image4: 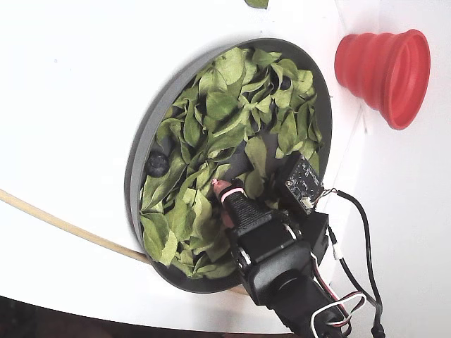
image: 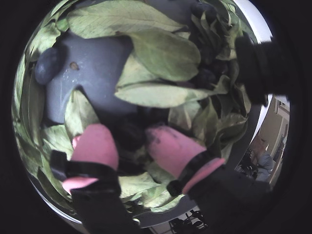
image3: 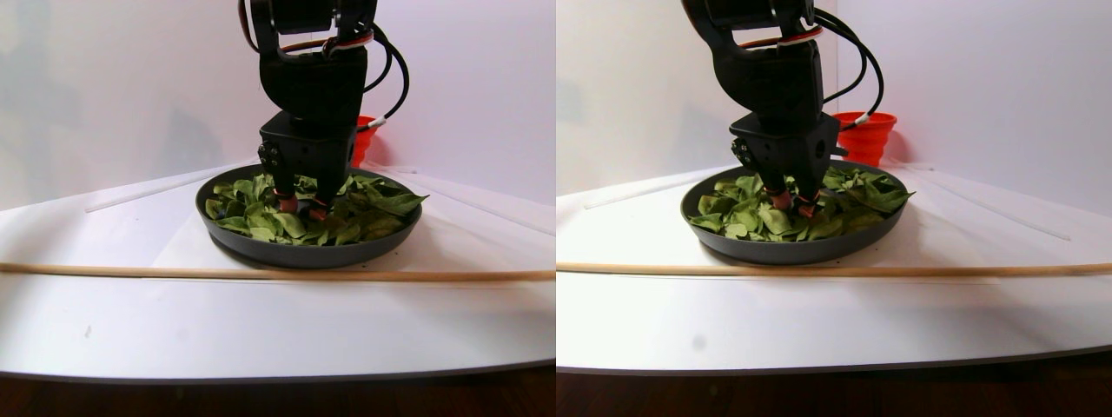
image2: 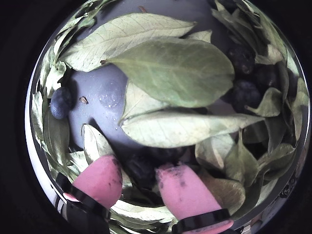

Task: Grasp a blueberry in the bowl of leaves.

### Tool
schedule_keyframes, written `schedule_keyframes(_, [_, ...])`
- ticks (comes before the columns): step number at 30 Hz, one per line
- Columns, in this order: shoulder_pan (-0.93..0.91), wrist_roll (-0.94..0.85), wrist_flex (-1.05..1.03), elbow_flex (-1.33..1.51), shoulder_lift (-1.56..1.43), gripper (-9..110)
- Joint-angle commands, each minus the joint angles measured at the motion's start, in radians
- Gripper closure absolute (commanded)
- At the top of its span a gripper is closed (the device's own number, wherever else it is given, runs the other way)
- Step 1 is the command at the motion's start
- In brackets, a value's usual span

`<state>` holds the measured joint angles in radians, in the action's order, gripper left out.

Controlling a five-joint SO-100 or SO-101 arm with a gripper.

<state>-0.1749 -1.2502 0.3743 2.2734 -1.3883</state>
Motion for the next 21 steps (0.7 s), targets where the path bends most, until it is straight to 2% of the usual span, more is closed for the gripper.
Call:
schedule_keyframes(1, [0.002,0.002,0.009,-0.009,0.009,89])
schedule_keyframes(21, [-0.038,-0.094,0.038,-0.014,0.02,92])
